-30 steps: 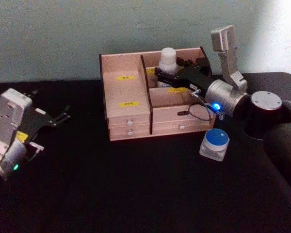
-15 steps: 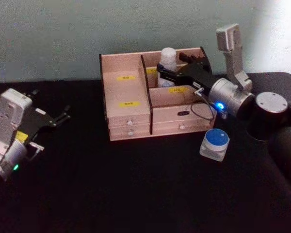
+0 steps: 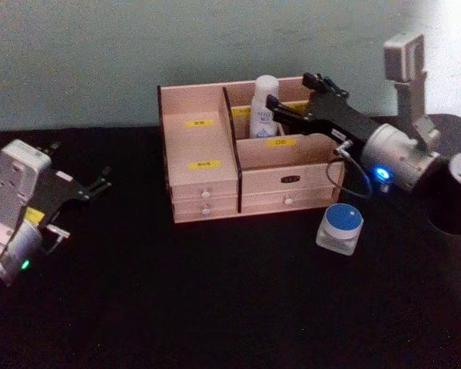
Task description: Pick up the facial cleanser and watermelon frost from the table and place them into the tiered storage box.
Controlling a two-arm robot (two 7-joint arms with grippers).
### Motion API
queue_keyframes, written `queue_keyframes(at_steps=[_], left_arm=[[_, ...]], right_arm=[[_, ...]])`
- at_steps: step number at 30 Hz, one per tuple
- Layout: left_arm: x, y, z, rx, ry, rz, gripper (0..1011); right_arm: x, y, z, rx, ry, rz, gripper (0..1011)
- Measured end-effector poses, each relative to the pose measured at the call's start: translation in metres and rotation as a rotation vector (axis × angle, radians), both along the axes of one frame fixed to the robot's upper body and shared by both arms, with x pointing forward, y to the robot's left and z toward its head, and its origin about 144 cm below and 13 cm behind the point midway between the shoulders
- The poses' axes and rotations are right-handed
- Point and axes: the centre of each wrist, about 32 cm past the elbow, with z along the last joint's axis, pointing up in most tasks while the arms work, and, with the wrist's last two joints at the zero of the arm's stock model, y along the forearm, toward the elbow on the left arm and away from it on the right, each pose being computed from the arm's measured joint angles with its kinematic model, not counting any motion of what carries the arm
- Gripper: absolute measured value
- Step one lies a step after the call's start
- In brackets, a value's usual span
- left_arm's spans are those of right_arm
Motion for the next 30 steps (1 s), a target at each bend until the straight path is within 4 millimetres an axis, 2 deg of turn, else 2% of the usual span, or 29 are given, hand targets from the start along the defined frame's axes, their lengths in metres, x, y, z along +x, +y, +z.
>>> queue_keyframes(at_steps=[14, 23, 30], left_arm=[[0.000, 0.000, 0.000, 0.000, 0.000, 0.000, 1001], [0.000, 0.000, 0.000, 0.000, 0.000, 0.000, 1001], [0.000, 0.000, 0.000, 0.000, 0.000, 0.000, 1001]], right_arm=[[-0.053, -0.047, 0.009, -0.065, 0.052, 0.016, 1000], [-0.087, -0.072, 0.003, -0.105, 0.143, 0.011, 1000], [-0.101, -0.081, -0.004, -0.119, 0.204, 0.018, 1000]])
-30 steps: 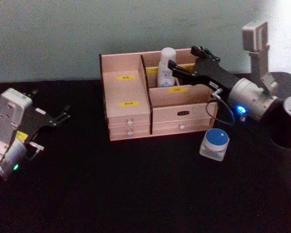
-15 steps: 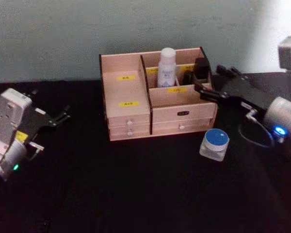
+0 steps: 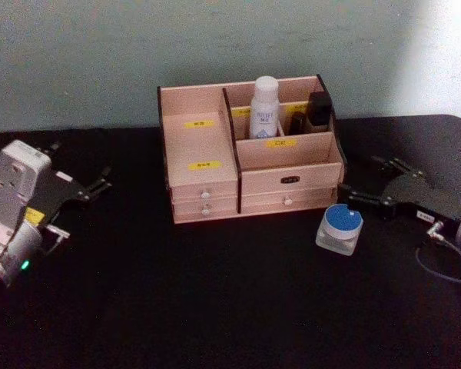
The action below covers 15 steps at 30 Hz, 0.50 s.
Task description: Pick up the facial cleanser and watermelon frost from the table and place them into the tiered storage box.
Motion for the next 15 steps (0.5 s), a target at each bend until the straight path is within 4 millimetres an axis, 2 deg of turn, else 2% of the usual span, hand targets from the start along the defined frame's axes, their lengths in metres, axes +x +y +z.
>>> queue_keyframes(at_steps=[6, 15], left_arm=[[0.000, 0.000, 0.000, 0.000, 0.000, 0.000, 1001], [0.000, 0.000, 0.000, 0.000, 0.000, 0.000, 1001]], right_arm=[[-0.006, -0.003, -0.007, -0.019, 0.040, 0.011, 1000], [-0.003, -0.001, -0.013, -0.061, 0.082, 0.016, 1000]])
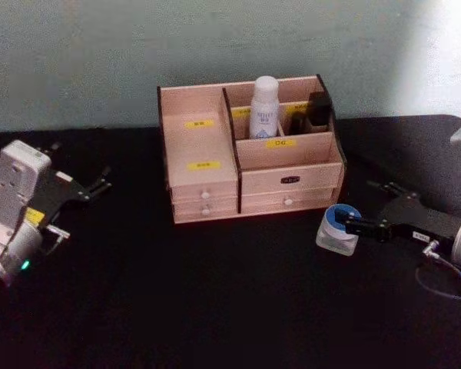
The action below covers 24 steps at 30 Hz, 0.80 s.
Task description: Pick up the facial cleanser and watermelon frost from the table and place them into the tiered storage box.
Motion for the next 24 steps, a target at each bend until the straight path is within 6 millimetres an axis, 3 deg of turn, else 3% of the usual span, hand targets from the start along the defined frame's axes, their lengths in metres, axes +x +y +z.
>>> queue_keyframes(at_steps=[24], left_arm=[[0.000, 0.000, 0.000, 0.000, 0.000, 0.000, 1001]], right_arm=[[0.010, 0.005, -0.012, -0.047, 0.063, -0.013, 1000]])
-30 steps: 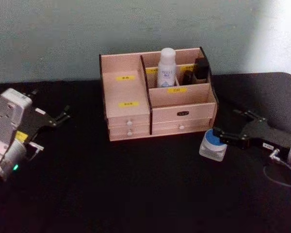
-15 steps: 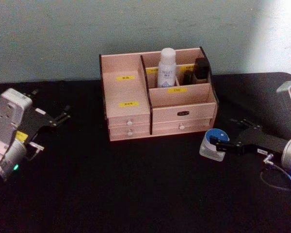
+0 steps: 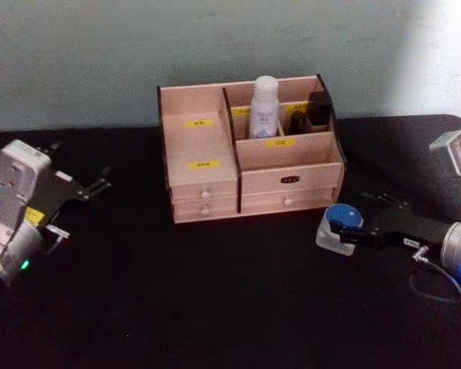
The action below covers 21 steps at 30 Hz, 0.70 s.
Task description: Pick up the facial cleanser and watermelon frost from the table and place them into the tiered storage box.
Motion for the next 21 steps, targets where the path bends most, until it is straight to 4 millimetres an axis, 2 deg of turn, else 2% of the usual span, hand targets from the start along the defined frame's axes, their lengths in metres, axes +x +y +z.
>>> queue_keyframes(at_steps=[21], left_arm=[[0.0000, 0.0000, 0.0000, 0.000, 0.000, 0.000, 1001]], right_arm=[[0.0067, 0.0031, -0.0069, -0.011, 0.015, 0.005, 1000]])
